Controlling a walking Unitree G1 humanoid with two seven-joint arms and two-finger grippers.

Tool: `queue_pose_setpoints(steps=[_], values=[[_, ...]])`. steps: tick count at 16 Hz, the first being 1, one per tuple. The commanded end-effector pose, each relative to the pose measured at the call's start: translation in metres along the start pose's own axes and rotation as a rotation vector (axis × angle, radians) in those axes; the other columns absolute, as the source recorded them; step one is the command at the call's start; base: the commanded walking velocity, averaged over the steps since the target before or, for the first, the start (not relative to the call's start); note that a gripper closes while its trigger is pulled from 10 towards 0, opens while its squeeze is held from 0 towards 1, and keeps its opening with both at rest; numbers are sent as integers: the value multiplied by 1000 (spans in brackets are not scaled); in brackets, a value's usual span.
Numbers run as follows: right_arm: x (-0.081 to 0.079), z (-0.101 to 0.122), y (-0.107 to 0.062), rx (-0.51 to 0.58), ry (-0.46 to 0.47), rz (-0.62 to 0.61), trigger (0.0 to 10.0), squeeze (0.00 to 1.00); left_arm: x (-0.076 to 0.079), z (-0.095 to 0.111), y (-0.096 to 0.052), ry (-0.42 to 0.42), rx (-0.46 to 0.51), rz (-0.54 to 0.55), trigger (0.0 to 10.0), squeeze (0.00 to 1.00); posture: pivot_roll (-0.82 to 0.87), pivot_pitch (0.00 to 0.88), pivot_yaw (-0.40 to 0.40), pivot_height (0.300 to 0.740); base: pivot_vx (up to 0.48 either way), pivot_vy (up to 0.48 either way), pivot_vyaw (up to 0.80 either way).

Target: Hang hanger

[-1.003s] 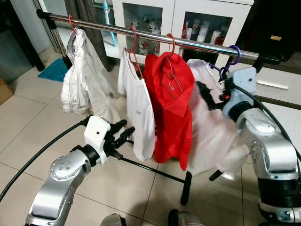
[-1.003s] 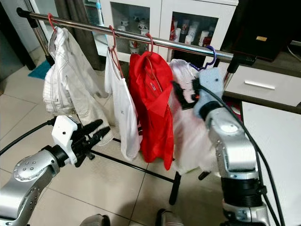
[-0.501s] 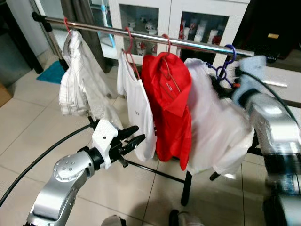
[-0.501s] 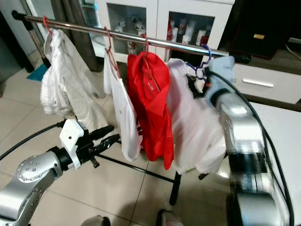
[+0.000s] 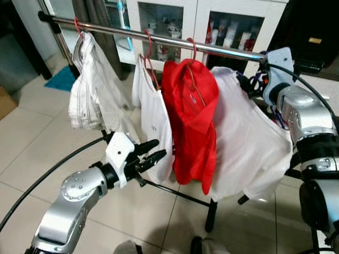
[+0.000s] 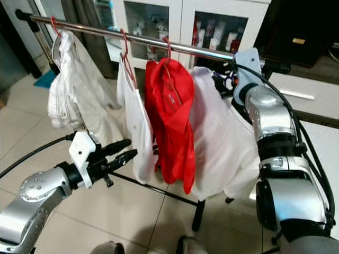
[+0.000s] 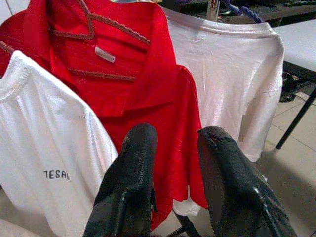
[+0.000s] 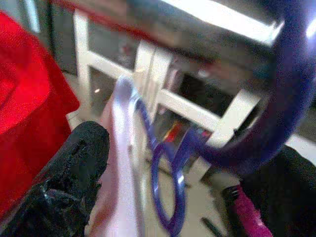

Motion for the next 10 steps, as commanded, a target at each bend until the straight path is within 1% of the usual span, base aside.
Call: queue_pose_setpoints(steps=[1, 2, 3, 4, 5, 6, 10], values=[[0, 1, -1, -5, 22, 26, 10000, 0, 3, 2, 0, 4, 1, -18, 10000, 0, -46, 90, 33, 740, 0, 0, 0], [0, -4, 0, -26, 19, 34, 10000, 0, 3, 2, 1, 4, 0, -22, 10000, 0, -46, 90, 33, 740, 0, 0, 0], [2, -8, 0, -41, 35, 24, 10000, 0, 3, 2, 1, 3, 0, -26, 10000, 0, -46, 92, 37, 740, 0, 0, 0], [5, -9, -1, -37, 67, 20, 5137, 0, 3, 2, 1, 3, -2, -31, 10000, 0, -46, 91, 38, 740, 0, 0, 0], [7, -9, -1, -30, 87, 21, 3922, 0, 3, 2, 1, 3, -3, -35, 10000, 0, -45, 90, 39, 740, 0, 0, 0], [7, -9, -2, -28, 108, 33, 0, 0, 4, 2, 2, 3, -2, -40, 10000, 0, -44, 90, 40, 740, 0, 0, 0], [1, -17, 0, -46, 148, 70, 0, 0, 6, 16, 3, 17, 66, -60, 10000, 0, -40, 87, 41, 740, 0, 0, 0]])
Point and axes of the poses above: a point about 5 cm out from each wrist's last joint towards the gripper, its own y axis pointing out of the wrist towards the gripper, its own z axis along the axis of the wrist's last joint, x = y × z, the point moved 4 cm from there along y, pointing out of the wrist towards the gripper, and after that the axes turned 3 degrees about -y, right-handed, at the moved point
